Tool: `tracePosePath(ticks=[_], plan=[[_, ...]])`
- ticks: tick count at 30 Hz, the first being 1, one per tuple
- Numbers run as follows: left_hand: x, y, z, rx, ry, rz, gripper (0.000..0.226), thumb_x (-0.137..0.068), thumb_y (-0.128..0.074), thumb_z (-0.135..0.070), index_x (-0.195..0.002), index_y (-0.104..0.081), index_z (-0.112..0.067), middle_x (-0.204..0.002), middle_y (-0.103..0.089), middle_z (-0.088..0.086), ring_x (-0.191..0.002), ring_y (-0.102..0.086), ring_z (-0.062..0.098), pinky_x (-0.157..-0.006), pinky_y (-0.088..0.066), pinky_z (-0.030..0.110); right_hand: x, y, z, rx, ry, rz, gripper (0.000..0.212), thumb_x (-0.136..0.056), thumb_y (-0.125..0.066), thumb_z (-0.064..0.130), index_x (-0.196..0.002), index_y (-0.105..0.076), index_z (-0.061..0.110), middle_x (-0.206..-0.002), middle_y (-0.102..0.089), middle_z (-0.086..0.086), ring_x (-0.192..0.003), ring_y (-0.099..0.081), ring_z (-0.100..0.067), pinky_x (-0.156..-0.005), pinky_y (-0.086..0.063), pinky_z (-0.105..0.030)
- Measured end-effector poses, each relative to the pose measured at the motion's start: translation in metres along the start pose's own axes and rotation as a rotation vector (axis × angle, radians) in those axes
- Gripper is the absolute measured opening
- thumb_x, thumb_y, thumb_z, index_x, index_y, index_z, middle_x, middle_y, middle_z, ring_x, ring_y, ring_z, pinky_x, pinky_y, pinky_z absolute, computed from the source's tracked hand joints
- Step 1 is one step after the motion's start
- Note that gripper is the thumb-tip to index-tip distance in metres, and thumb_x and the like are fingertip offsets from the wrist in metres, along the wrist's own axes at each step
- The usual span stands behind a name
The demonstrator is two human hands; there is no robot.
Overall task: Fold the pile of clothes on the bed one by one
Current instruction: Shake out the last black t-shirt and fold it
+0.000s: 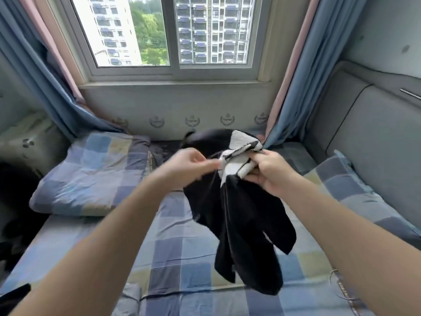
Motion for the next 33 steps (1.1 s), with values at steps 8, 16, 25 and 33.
tracePosePath(ticks=[8,16,25,33], plan=[[-0.001,-0.102,0.004,0.381,-0.001,0.017,0.016,-0.094,-0.063,-0.03,-0.099,-0.071,-0.017,-0.096,-0.076,0.006,-0.092,-0.072,0.026,-0.093,-0.054,0.054,-0.005,0.022,0.034,-0.231,-0.004,-0.093,0.029,-0.108,-0.035,0.01,-0.098,-0.062,0.004,-0.071,-0.075,-0.008,-0.063,-0.074,-0.019,-0.051,-0.058,-0.029],[-0.029,-0.037,-0.019,0.73,0.003,-0.171,0.021,-0.102,-0.055,-0.021,-0.093,-0.075,-0.019,-0.098,-0.077,0.006,-0.093,-0.072,0.025,-0.088,-0.056,0.04,0.021,0.056,-0.01,0.094,0.092,-0.156,0.078,-0.092,-0.067,0.044,-0.155,-0.022,0.038,-0.151,-0.039,0.007,-0.14,-0.038,-0.015,-0.111,-0.037,-0.051],[-0.026,-0.011,-0.029,0.748,0.047,-0.026,0.017,-0.101,-0.059,-0.019,-0.091,-0.072,-0.016,-0.075,-0.074,0.002,-0.065,-0.07,0.017,-0.062,-0.058,0.027,0.018,-0.017,-0.065,0.704,0.215,0.149,0.014,-0.093,-0.067,0.033,-0.105,-0.072,0.028,-0.1,-0.073,0.009,-0.099,-0.068,-0.015,-0.093,-0.054,-0.048],[-0.042,0.05,0.046,0.341,0.085,-0.463,0.014,-0.092,-0.072,-0.025,-0.079,-0.069,-0.02,-0.076,-0.067,-0.001,-0.075,-0.062,0.016,-0.075,-0.052,0.033,0.024,-0.004,-0.003,0.465,0.24,0.243,0.021,-0.103,-0.054,0.013,-0.109,-0.073,0.008,-0.103,-0.076,-0.011,-0.094,-0.073,-0.02,-0.085,-0.06,-0.032]])
Point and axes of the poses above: each hand's wrist, its own x-axis away from the middle knuckle, its own y-axis out of the back of the hand, z = x × y, the point moved 4 cm from there along -x, towards the middle knuckle
